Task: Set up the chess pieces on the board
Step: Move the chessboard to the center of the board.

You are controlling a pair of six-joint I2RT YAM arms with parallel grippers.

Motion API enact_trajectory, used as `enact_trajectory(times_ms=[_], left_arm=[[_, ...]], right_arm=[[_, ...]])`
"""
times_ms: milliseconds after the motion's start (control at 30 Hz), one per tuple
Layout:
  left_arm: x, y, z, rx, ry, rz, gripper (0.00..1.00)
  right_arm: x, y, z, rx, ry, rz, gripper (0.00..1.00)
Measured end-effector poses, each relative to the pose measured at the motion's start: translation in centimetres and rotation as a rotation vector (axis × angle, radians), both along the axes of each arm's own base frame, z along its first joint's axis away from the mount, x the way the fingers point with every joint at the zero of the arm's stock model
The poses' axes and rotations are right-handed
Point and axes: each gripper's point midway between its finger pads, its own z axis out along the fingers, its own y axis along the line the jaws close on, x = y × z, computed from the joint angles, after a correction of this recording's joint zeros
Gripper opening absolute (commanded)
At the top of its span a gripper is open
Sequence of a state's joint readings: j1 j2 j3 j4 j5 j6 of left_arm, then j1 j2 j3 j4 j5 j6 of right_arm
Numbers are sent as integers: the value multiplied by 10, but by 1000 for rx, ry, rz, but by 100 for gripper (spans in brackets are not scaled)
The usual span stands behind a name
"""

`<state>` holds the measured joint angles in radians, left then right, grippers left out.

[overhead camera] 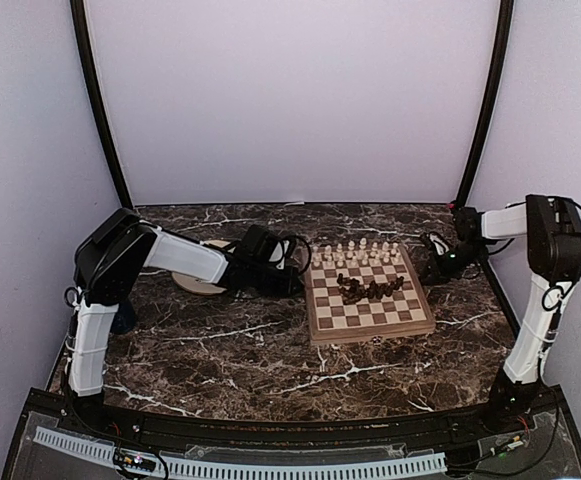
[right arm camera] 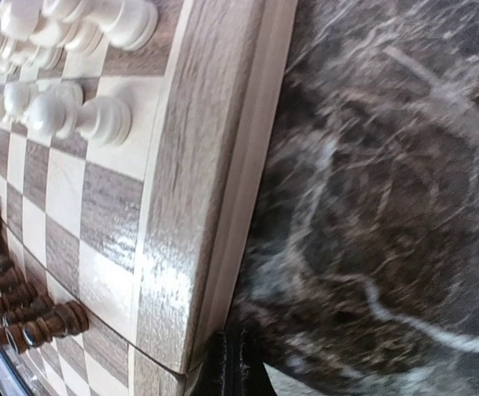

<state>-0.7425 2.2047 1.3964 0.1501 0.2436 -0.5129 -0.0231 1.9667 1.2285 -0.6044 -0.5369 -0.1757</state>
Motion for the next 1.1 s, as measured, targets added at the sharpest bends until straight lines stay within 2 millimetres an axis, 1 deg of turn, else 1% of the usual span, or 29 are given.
enact_trajectory(times_ms=[333,433,500,600,733,900,1033,1100], left_arm=[[-35,23,1,48,34,-1,0],[-45,35,-1,83,45,9,0],[-51,43,0,102,47,18,0],[-67,56,-1,135,56,22,0],[-86,65,-1,163,64,12,0],[-104,74,4,201,70,2,0],[-117,82,4,228,81,-6,0],[-121,85,4,235,85,-6,0]], right_arm=[[-35,25,0,11,15,106,0],[-50,33,-2,1,31,152,0],[-58,43,0,0,34,190,0],[-71,55,0,-1,48,239,0],[-82,64,0,2,58,280,0],[-92,73,0,10,63,320,0],[-102,81,-1,18,74,353,0],[-106,84,-1,21,79,364,0]])
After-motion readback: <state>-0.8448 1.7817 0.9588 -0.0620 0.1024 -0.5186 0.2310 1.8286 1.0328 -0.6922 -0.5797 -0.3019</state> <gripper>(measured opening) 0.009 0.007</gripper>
